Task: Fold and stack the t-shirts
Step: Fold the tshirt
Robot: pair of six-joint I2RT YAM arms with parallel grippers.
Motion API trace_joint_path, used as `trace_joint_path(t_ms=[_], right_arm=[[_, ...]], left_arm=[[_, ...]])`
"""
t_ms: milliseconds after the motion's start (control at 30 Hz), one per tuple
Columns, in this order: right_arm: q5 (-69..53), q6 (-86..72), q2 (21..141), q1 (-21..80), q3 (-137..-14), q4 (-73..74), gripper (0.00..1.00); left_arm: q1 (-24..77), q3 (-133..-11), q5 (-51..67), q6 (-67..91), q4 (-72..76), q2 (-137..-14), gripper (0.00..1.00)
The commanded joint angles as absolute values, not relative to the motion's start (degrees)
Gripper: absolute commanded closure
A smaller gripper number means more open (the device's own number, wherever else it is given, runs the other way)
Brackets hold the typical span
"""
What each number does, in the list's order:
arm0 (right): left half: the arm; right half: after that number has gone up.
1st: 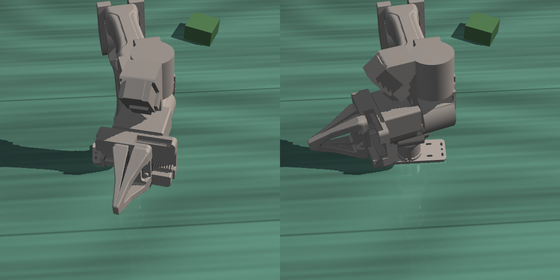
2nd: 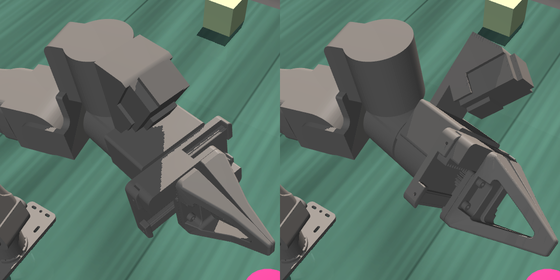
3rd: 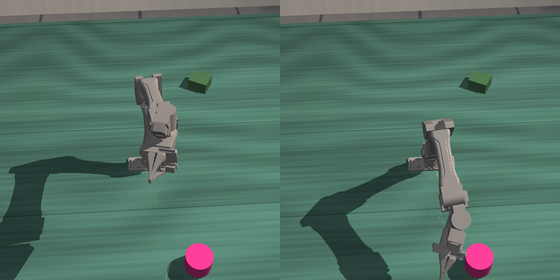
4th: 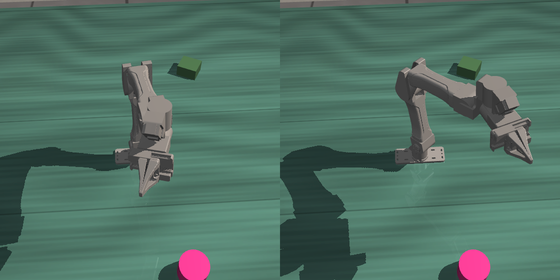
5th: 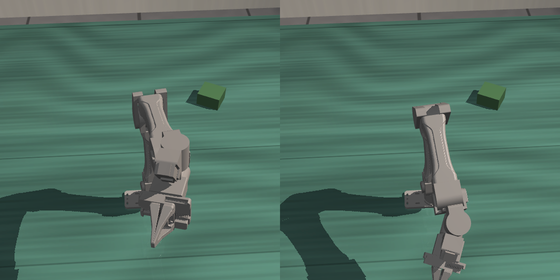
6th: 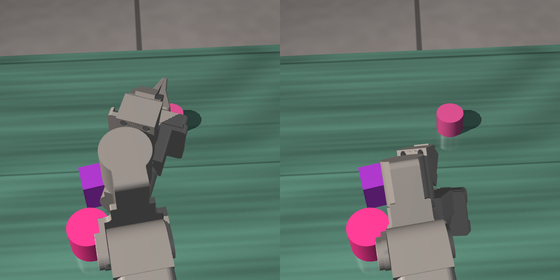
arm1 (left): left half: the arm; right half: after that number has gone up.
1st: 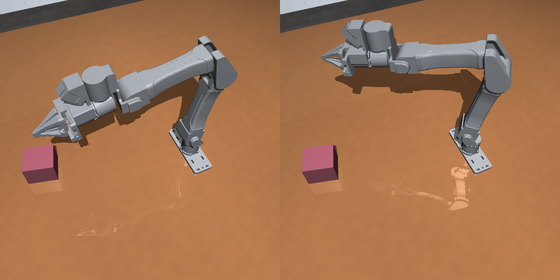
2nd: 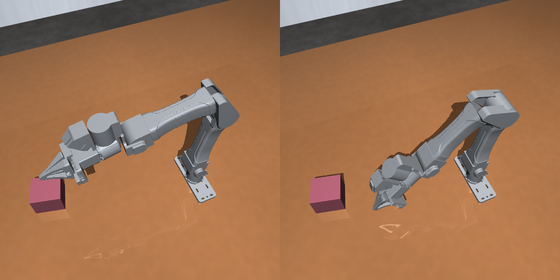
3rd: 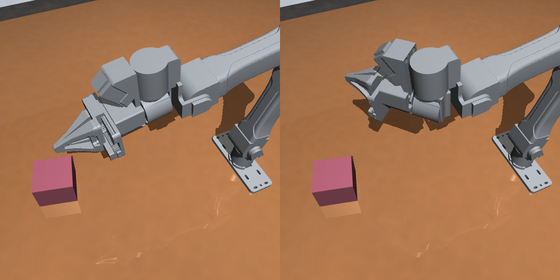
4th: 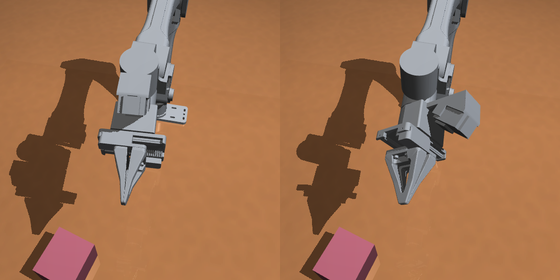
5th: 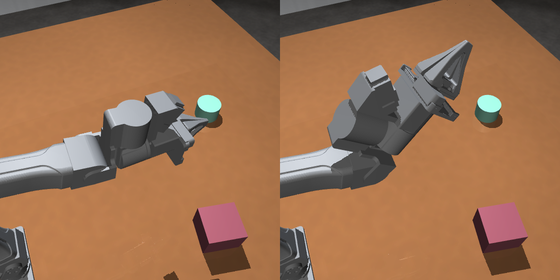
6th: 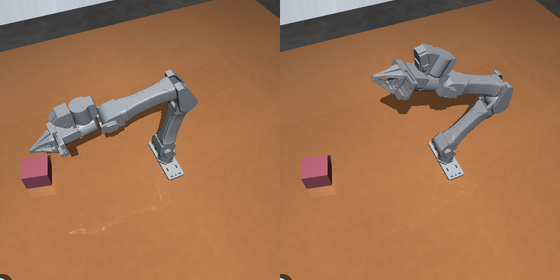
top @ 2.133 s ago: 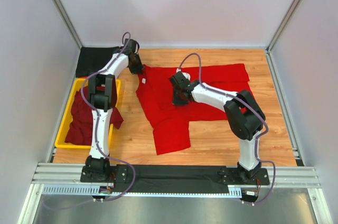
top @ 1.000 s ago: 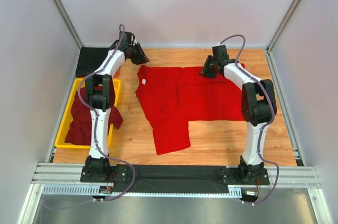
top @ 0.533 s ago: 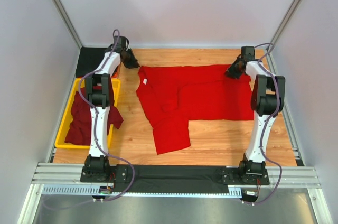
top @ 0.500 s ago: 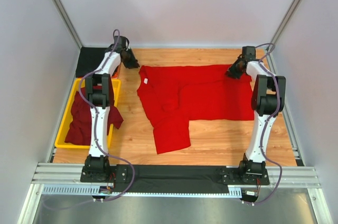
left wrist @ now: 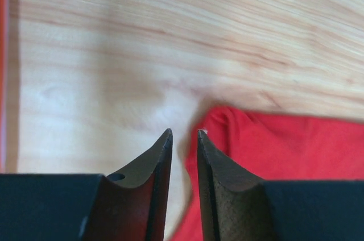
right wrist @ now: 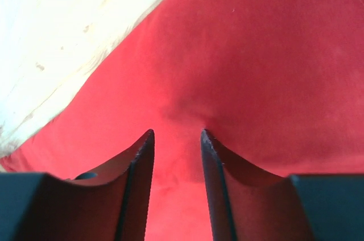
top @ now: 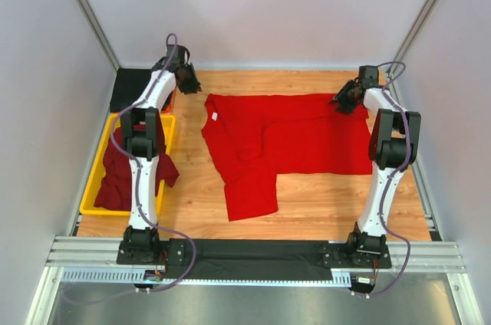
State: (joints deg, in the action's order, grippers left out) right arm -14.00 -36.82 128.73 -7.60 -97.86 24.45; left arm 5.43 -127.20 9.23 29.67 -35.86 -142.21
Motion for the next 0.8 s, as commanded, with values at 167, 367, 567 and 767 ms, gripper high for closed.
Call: trace_joint_path(t_ms=[167, 367, 567, 767], right_arm=[[-11.87, -36.30, 111.90, -7.82, -96.78, 40.22, 0.52], [-9.32, -35.07, 98.29, -7.65, -79.29, 44.20, 0.46], [-10.01, -36.39, 85.90, -7.82, -63.83, 43.69, 0.46], [-7.56, -38.75, 82.00, -8.52, -54.07, 41.66, 0.47]], left_arm=[[12.11, -118.53, -4.21, 21.19, -47.72, -114.11, 0.69], [18.27, -91.12, -1.58, 23.28, -47.11, -94.50, 0.66], [22.58, -64.57, 10.89, 28.82, -41.58, -79.64, 0.63], [24.96, -47.83, 22.66, 34.53, -31.06, -72.78, 0.57]])
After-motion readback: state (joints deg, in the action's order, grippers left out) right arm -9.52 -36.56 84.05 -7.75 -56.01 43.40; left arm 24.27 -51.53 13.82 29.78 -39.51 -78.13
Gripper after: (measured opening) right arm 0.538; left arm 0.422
